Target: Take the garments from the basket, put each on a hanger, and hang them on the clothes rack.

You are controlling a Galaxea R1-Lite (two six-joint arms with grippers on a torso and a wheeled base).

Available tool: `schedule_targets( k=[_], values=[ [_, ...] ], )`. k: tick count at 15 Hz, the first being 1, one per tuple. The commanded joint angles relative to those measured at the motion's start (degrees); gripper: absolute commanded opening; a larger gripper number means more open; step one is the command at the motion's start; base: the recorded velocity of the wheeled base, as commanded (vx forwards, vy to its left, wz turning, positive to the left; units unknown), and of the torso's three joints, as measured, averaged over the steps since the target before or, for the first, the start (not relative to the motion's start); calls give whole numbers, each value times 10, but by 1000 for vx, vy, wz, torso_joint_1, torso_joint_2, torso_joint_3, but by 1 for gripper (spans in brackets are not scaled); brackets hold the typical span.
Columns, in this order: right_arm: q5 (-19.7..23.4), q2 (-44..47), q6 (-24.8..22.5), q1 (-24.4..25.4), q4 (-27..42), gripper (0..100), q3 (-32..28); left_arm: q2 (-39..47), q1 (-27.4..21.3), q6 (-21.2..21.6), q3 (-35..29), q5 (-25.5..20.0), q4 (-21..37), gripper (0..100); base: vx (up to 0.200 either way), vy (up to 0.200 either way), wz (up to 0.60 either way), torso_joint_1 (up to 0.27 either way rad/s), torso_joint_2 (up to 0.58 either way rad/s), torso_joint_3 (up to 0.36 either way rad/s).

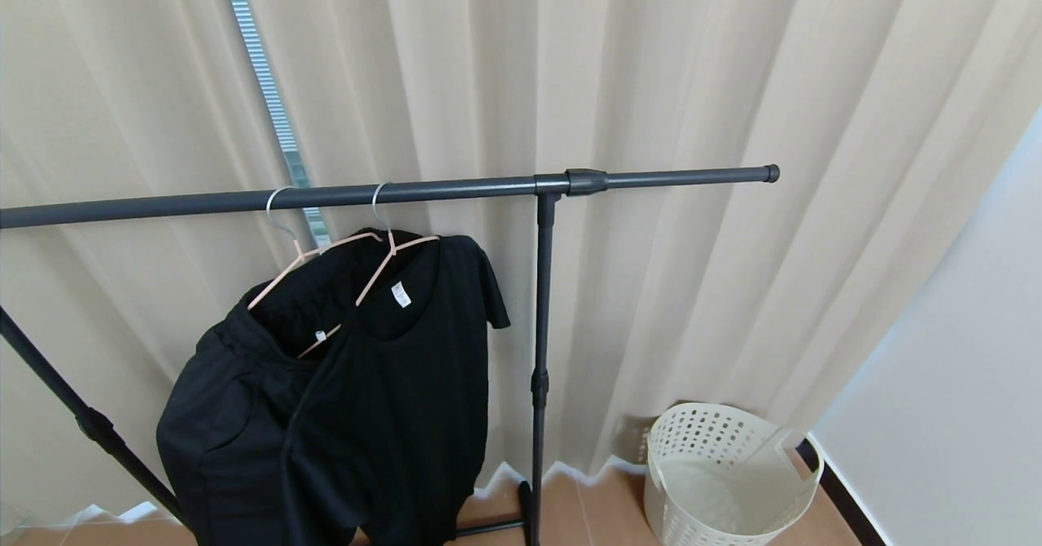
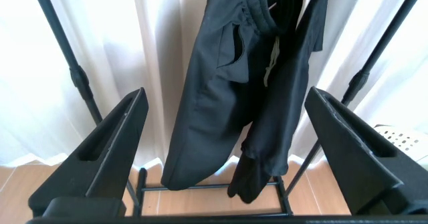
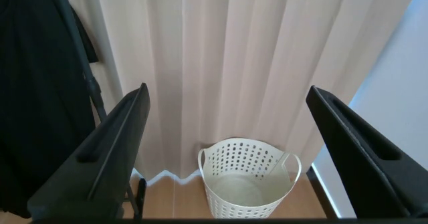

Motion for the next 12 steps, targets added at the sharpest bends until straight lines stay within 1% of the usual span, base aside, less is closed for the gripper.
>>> schedule_targets(
  k=[1,12],
  values=[
    [0,1,0,0,0,100,0,1,0,0,0,0,0,100,0,0,0,0,0,0],
    [0,1,-1,0,0,100,0,1,0,0,0,0,0,100,0,0,0,0,0,0]
  ],
)
